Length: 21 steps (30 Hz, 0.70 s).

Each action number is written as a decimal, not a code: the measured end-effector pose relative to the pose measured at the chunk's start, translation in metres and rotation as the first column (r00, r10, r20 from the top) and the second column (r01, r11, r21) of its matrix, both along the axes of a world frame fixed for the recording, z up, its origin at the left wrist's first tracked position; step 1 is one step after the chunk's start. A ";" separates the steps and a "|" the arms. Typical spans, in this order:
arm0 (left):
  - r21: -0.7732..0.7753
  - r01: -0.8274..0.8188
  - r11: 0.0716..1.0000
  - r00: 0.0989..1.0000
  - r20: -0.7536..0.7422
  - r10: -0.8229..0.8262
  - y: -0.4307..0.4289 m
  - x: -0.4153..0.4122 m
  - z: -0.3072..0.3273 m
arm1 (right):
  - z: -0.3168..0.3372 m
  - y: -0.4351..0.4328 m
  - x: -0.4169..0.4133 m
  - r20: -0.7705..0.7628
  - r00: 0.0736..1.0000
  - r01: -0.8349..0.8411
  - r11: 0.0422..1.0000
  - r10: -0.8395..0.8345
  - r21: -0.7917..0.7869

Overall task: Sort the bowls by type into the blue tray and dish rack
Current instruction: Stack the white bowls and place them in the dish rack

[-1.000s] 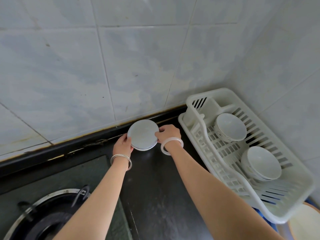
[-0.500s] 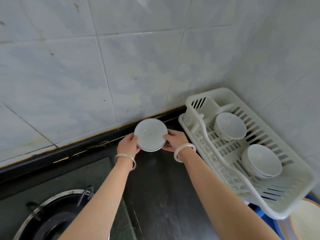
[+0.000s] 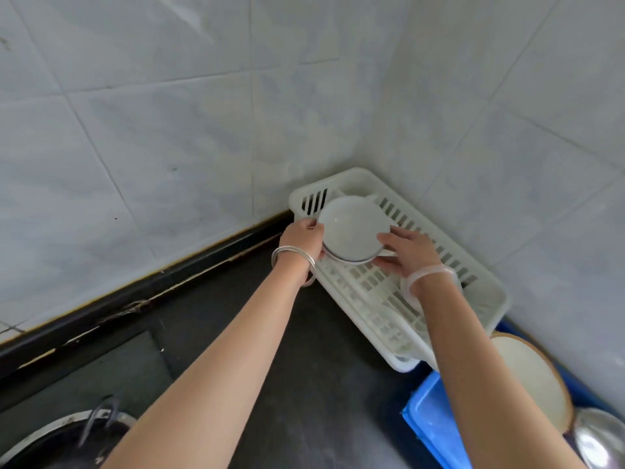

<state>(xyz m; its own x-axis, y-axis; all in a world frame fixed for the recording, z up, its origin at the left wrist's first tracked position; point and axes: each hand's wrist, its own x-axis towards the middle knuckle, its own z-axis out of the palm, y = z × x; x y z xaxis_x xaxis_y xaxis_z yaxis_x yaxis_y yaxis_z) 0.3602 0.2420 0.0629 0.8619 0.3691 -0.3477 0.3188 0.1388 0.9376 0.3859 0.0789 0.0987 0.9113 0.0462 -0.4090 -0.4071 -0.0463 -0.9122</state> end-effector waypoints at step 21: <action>0.304 0.633 0.712 0.747 -0.480 -0.460 -0.062 0.086 -0.052 | -0.081 -0.065 -0.002 -0.286 0.942 0.147 0.982 -0.176 -0.120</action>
